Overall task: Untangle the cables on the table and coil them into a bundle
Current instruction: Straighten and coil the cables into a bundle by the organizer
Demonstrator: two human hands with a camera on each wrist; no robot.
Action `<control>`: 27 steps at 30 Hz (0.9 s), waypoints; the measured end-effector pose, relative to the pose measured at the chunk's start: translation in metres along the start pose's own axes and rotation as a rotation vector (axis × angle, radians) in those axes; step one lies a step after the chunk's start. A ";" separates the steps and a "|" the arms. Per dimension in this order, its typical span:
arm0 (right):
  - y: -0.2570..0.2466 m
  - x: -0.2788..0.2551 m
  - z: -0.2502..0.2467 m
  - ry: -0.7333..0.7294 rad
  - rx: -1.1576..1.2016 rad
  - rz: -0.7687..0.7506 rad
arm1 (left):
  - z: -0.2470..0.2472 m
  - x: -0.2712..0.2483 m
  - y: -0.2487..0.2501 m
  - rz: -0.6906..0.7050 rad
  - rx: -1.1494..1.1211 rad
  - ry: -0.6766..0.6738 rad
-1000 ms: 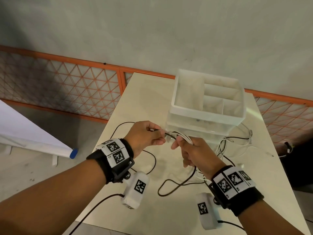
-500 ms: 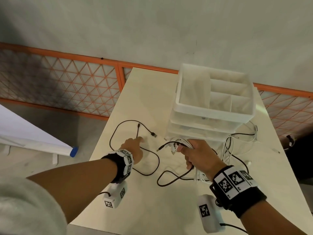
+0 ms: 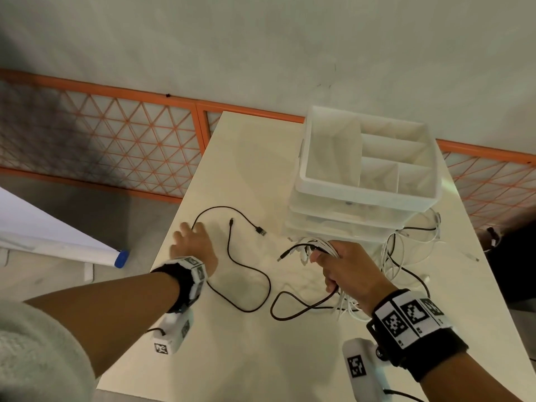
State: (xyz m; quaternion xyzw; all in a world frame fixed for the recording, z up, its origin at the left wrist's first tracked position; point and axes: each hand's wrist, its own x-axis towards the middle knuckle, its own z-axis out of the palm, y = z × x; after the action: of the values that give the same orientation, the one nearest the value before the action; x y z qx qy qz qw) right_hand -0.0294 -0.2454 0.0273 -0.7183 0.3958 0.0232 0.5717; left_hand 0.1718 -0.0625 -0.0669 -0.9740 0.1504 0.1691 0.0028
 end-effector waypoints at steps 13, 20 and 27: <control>0.000 0.001 0.009 -0.028 -0.032 -0.039 | -0.006 -0.015 -0.009 -0.133 -0.218 -0.196; -0.004 -0.003 0.004 -0.020 0.048 -0.064 | -0.049 -0.048 0.040 -0.030 -0.967 -0.569; -0.023 -0.011 0.003 -0.123 0.275 -0.124 | -0.074 -0.124 0.086 0.606 -0.709 -0.594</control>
State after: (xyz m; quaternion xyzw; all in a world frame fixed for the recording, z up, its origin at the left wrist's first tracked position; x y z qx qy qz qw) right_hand -0.0223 -0.2363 0.0498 -0.6538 0.3142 -0.0226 0.6880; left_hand 0.0594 -0.1129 0.0482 -0.7390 0.3508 0.4699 -0.3317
